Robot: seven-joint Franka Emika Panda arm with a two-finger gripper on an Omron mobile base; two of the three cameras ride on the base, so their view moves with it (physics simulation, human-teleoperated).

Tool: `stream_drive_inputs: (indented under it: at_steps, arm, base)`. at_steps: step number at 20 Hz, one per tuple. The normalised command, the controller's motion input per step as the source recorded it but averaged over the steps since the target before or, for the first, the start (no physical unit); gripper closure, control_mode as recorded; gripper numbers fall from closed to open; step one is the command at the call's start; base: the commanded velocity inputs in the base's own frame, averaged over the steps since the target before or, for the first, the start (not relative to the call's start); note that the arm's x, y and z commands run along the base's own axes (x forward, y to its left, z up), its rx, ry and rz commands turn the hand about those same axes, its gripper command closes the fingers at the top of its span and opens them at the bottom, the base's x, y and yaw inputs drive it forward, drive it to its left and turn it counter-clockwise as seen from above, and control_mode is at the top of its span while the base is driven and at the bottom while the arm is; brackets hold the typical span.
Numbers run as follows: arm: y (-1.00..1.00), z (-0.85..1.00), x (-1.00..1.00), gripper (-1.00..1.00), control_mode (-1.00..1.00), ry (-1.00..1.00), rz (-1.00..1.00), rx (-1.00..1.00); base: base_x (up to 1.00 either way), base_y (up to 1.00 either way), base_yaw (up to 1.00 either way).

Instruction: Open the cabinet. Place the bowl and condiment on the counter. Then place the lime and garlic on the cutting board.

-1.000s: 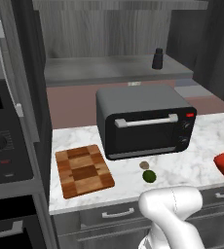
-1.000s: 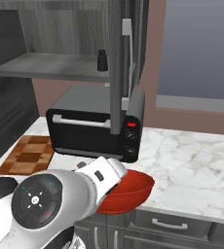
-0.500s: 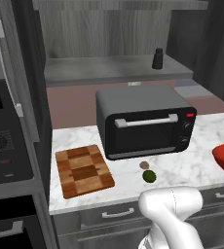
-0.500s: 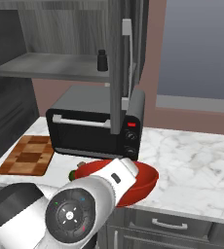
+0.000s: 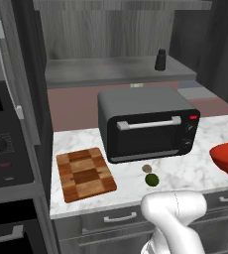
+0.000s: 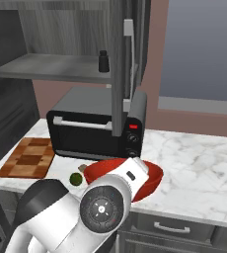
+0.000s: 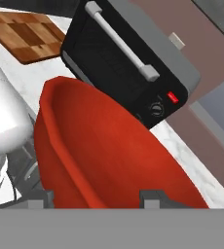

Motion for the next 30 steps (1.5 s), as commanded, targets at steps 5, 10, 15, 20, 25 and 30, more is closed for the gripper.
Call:
stream_drive_inputs:
  at_steps: [5,10,15,20,25,30]
  arm:
    - [-0.1,-0.51,0.2,1.0,-1.0,-0.11,0.0,-0.07]
    - [-0.06,-0.45,0.3,1.0,-1.0,-0.12,0.0,-0.08]
    - [-0.07,-0.43,0.35,1.0,-1.0,-0.13,0.01,-0.08]
    - [-0.11,-0.44,0.37,1.0,-1.0,-0.11,0.01,-0.08]
    - [-0.09,-0.44,0.46,1.0,-1.0,-0.08,0.02,-0.06]
    - [-0.08,-0.38,0.52,1.0,-1.0,-0.04,0.04,-0.01]
  base:
    - [0.0,0.0,0.0]
    - [0.0,0.0,0.0]
    - [0.0,0.0,0.0]
    - [0.0,0.0,0.0]
    - [0.0,0.0,0.0]
    - [0.0,0.0,0.0]
